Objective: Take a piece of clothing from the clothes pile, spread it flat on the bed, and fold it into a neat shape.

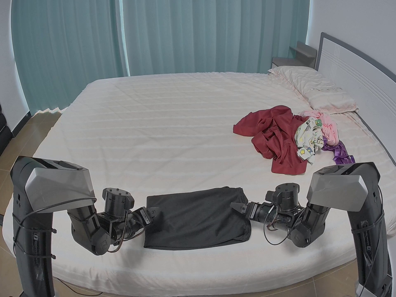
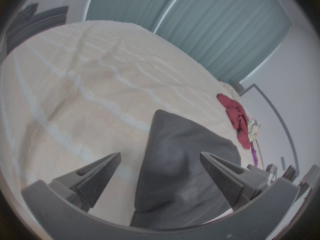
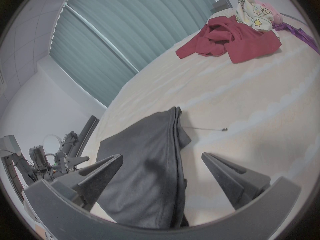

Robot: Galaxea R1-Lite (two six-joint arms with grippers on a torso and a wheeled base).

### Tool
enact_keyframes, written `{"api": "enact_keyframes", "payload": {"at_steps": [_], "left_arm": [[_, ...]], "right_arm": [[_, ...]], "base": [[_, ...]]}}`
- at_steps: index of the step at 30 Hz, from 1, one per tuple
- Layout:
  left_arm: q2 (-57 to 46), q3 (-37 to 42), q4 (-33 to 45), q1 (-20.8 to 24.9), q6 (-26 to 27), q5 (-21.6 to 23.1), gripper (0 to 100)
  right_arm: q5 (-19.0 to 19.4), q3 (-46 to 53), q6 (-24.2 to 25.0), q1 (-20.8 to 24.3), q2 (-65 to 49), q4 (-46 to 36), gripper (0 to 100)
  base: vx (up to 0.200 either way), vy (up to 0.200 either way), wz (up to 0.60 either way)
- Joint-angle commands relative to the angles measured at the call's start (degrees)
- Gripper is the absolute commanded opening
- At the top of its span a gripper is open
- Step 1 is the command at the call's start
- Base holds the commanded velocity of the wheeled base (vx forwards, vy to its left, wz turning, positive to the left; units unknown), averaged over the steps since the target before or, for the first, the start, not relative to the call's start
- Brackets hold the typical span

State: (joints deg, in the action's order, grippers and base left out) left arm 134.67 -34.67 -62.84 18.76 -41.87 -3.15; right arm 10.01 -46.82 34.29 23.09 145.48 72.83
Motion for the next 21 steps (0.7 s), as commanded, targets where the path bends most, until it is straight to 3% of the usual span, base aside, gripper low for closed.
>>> {"api": "enact_keyframes", "payload": {"at_steps": [1,7,14,21], "left_arm": [[3.14,-0.31,-1.05,-0.04,2.59,-0.11,100],[4.02,-0.66,-4.04,0.31,3.2,0.6,100],[5.87,-1.89,-4.66,1.1,8.04,2.35,100],[7.45,-3.74,-5.01,1.72,8.3,2.53,100]], "right_arm": [[0.01,0.33,-1.16,1.26,-0.46,-2.25,100],[-1.04,-0.2,-1.33,1.61,-0.38,-4.45,100],[-1.83,-2.83,-1.51,2.4,0.5,-8.31,100],[-2.19,-5.82,-2.21,3.89,2.0,-9.72,100]], "base": [[0.0,0.0,0.0],[0.0,0.0,0.0],[0.0,0.0,0.0],[0.0,0.0,0.0]]}}
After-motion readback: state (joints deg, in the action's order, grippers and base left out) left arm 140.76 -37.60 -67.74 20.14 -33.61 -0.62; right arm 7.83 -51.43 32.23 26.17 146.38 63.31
